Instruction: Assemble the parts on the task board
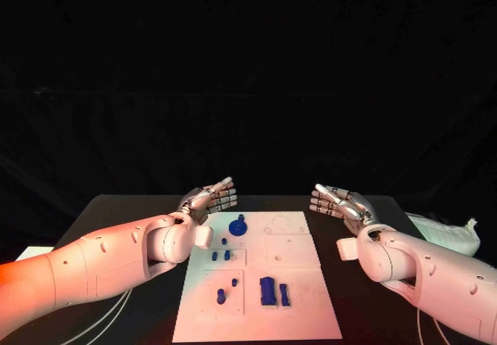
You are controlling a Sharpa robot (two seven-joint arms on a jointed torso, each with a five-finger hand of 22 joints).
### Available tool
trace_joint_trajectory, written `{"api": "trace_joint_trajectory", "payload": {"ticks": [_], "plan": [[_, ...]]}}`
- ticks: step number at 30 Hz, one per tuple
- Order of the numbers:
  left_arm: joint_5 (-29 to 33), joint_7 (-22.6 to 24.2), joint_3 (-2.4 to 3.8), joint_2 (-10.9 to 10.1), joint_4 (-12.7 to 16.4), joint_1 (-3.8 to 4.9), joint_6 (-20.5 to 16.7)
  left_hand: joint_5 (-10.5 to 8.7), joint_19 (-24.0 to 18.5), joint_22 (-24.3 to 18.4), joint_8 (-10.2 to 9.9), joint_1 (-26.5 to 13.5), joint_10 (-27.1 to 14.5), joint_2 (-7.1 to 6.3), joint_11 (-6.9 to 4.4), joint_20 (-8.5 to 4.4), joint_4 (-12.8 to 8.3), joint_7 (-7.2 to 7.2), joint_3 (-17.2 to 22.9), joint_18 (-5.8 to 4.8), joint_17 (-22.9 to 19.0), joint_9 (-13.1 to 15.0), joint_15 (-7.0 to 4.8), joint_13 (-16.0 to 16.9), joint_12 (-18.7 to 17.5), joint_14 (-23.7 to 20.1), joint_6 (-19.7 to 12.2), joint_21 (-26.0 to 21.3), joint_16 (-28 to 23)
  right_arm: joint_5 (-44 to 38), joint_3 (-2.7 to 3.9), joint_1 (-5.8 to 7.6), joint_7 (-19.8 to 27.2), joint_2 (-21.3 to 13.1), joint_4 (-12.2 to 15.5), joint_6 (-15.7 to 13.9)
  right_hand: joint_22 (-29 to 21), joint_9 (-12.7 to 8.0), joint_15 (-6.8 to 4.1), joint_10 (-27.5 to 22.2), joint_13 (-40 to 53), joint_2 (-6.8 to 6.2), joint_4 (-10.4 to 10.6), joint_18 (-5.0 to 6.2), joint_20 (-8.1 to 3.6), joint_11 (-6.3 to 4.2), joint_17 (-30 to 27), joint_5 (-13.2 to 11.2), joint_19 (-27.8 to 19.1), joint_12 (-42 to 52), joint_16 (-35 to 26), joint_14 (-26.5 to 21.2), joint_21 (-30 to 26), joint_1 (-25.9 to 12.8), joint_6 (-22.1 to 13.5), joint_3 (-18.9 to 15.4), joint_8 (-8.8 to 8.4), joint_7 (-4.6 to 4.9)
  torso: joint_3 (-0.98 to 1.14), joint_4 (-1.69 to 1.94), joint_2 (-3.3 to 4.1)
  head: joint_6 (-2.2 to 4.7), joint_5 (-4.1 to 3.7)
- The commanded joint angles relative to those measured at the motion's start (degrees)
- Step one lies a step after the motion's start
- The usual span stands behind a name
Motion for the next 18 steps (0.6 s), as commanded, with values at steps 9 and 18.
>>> {"api": "trace_joint_trajectory", "payload": {"ticks": [9, 18], "plan": [[-4.9, 4.5, 0.59, -1.3, 9.7, 0.30, -19.3, -5.66, -16.2, -9.3, -1.3, -28.1, -20.4, 1.29, -7.22, -5.67, -0.6, -4.46, -6.1, -3.85, -3.6, -1.0, -6.31, -0.9, -6.3, -20.1, -19.6, -1.1, -6.4, 9.7, -5.02, 4.59, 5.7, -3.8, 13.6, -17.7, -1.0, -4.1, -4.18, -22.0, -1.3, -0.40, -0.6, -3.77, -4.85, -6.46, -5.0, -6.3, -21.8, -1.1, -1.2, -22.9, -4.4, -28.2, -19.1, -2.3, -1.07, -7.91, 1.28, 5.18, 0.50, 2.07, -4.90], [-7.0, 6.4, 0.86, -1.9, 14.6, 0.43, -27.9, -5.66, -20.6, -11.8, -1.3, -36.0, -26.0, 1.29, -7.22, -11.04, -0.6, -8.68, -7.7, -8.24, -3.6, -1.0, -6.31, -0.9, -6.3, -25.7, -25.0, -1.1, -6.4, 12.7, -6.84, 6.18, 7.3, -5.2, 18.2, -23.2, -1.0, -4.1, -4.18, -28.1, -1.3, -0.40, -0.6, -8.39, -9.44, -6.46, -5.0, -6.3, -27.8, -1.1, -1.2, -29.3, -4.4, -36.1, -24.4, -2.3, -1.07, -7.91, 1.29, 5.21, 0.51, 2.09, -4.93]]}}
